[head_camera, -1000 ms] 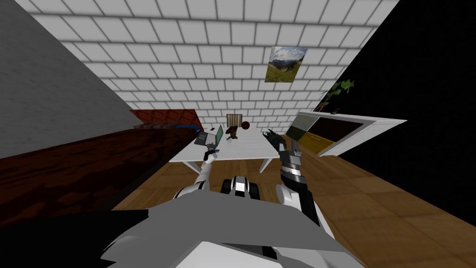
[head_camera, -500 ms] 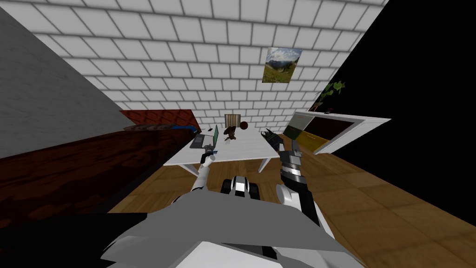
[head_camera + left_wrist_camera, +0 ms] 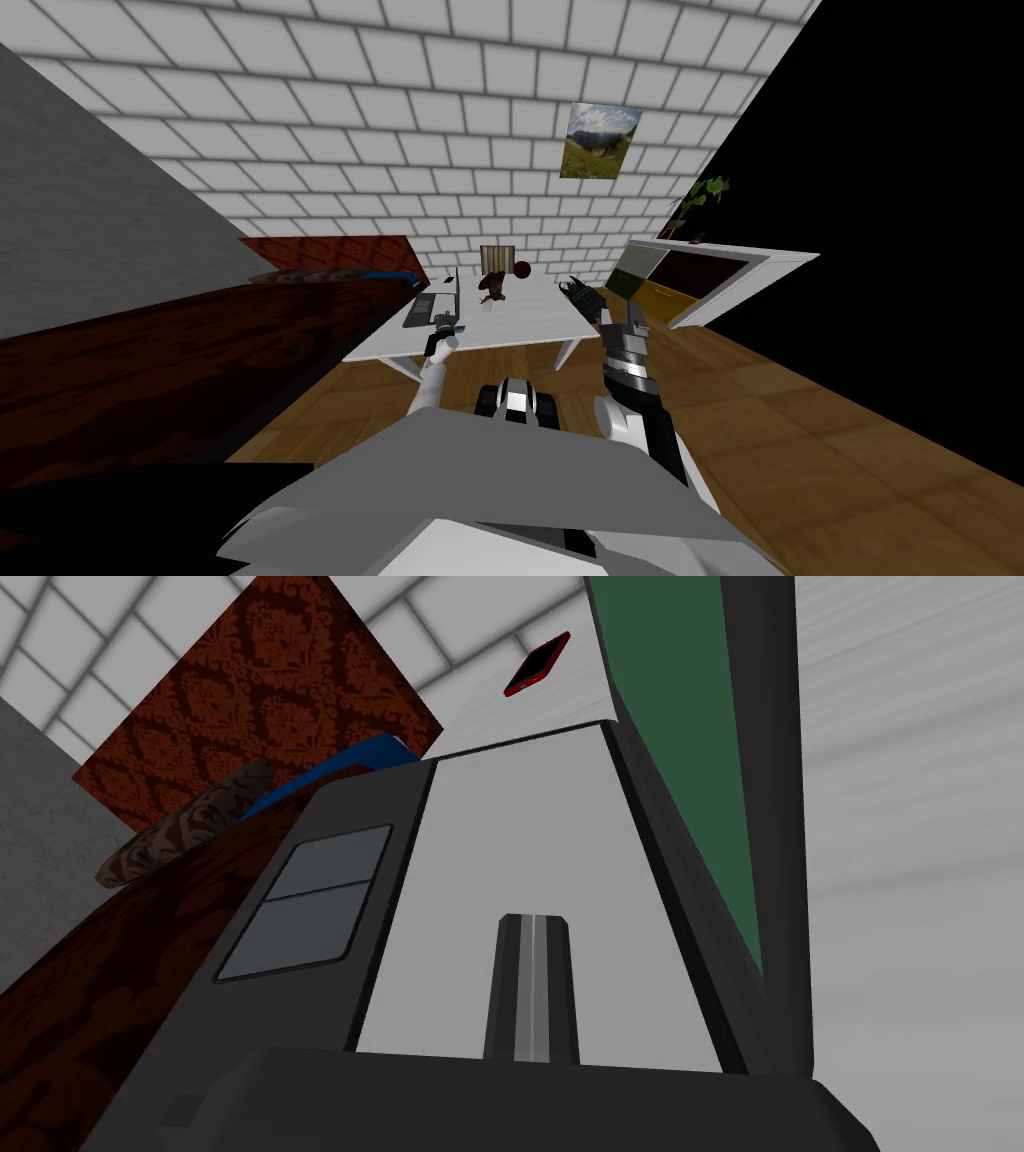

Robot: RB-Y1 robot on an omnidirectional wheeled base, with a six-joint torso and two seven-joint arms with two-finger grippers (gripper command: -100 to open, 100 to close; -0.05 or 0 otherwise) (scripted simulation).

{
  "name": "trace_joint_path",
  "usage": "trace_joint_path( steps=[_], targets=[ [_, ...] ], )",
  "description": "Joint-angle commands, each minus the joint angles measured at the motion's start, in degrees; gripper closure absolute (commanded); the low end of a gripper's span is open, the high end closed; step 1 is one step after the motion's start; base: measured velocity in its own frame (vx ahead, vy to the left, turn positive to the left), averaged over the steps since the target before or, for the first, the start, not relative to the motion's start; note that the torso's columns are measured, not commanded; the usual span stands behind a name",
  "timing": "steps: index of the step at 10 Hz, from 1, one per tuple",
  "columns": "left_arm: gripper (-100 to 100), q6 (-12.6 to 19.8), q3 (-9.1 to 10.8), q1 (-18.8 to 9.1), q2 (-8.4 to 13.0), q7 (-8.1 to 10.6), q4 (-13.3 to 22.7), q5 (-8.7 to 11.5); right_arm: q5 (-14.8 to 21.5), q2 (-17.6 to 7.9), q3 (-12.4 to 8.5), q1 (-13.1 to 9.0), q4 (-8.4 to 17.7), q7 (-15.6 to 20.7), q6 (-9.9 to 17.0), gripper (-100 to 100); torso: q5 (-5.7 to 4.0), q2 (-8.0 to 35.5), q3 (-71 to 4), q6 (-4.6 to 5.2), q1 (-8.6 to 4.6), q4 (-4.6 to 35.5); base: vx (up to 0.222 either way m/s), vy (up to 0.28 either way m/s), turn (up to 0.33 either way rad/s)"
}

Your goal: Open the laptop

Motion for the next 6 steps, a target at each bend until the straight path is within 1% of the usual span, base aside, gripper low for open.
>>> trace_joint_path(
  steps=[1,2,3,4,5,6],
  targets=[
    [100,1.17,0.34,2.30,-0.54,-0.64,-4.42,0.58,0.00,0.00,0.00,0.01,0.00,0.00,0.00,0,-0.01,-0.05,-0.04,-0.04,0.00,-0.01,0.022,-0.005,0.020],
    [100,2.81,0.79,5.14,-1.32,-1.56,-6.07,1.89,0.00,0.00,-0.01,0.01,0.00,0.00,0.00,0,-0.01,-0.02,-0.02,-0.03,0.01,0.00,0.029,-0.010,-0.125],
    [100,2.81,0.79,6.06,-1.32,-1.56,-7.09,1.89,0.00,0.00,0.00,0.00,0.00,0.00,0.00,0,0.00,0.00,0.00,-0.01,0.00,0.00,0.036,-0.007,-0.085],
    [100,2.81,0.79,6.06,-1.32,-1.56,-8.90,1.89,0.00,0.00,0.00,0.01,0.00,0.00,0.00,0,-0.01,0.01,0.00,-0.03,0.01,0.01,0.020,-0.002,-0.002],
    [100,2.81,0.79,6.06,-1.32,-1.56,-9.57,1.89,0.00,0.00,-0.01,0.01,0.00,0.00,0.00,0,-0.01,0.05,0.02,-0.03,0.03,0.02,0.000,0.000,0.000],
    [100,4.45,1.23,8.71,-2.10,-2.47,-11.54,3.20,0.00,0.00,-0.01,0.01,0.00,0.00,0.00,0,0.00,0.09,0.05,-0.02,0.03,0.03,0.026,-0.006,-0.144]
  ],
)
